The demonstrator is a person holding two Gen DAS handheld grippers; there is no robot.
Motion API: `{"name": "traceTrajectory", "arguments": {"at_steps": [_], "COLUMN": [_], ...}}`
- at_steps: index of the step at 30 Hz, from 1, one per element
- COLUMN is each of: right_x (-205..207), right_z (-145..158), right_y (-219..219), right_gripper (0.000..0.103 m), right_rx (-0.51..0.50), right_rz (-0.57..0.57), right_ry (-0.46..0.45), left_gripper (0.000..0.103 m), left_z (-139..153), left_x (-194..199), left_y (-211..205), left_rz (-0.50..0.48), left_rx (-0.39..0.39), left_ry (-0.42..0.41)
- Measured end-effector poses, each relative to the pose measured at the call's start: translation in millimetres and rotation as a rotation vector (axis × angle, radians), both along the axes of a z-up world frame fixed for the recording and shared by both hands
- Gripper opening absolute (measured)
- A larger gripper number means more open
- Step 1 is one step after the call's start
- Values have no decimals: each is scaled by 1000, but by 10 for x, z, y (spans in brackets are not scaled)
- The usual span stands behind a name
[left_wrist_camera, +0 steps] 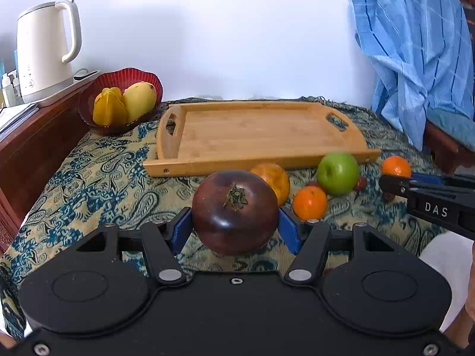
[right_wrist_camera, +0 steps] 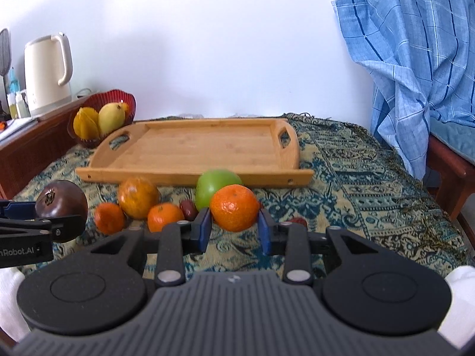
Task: Organize fruits
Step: 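Carry the dark fruit in left tool and mandarin in right tool onto the wooden tray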
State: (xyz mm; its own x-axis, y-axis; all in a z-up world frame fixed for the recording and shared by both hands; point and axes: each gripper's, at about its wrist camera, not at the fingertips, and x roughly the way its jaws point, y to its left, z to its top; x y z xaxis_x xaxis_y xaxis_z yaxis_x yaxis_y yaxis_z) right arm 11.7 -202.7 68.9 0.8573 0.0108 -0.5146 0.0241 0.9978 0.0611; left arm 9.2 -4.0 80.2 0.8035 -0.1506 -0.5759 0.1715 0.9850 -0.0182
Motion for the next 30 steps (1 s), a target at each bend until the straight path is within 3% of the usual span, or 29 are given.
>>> {"name": "traceTrajectory", "arguments": {"at_steps": [10,23,30], "right_x": [285,918,1355], "right_z": [207,369,522], "right_y": [-164,-480,-490], "right_gripper": [37,37,37], "right_rx": [32,98,80], "right_rz": [-13,-5,16], "right_ry": [53,103,102], "left_gripper": [60,60,60], "left_z": [284,425,464], "left_x": [361,1225,1742], "left_y": [29,100,37], "left_rz": [-2,37,56], "left_rx": [-2,-51,-67], "left_ry": [19,92,114]}}
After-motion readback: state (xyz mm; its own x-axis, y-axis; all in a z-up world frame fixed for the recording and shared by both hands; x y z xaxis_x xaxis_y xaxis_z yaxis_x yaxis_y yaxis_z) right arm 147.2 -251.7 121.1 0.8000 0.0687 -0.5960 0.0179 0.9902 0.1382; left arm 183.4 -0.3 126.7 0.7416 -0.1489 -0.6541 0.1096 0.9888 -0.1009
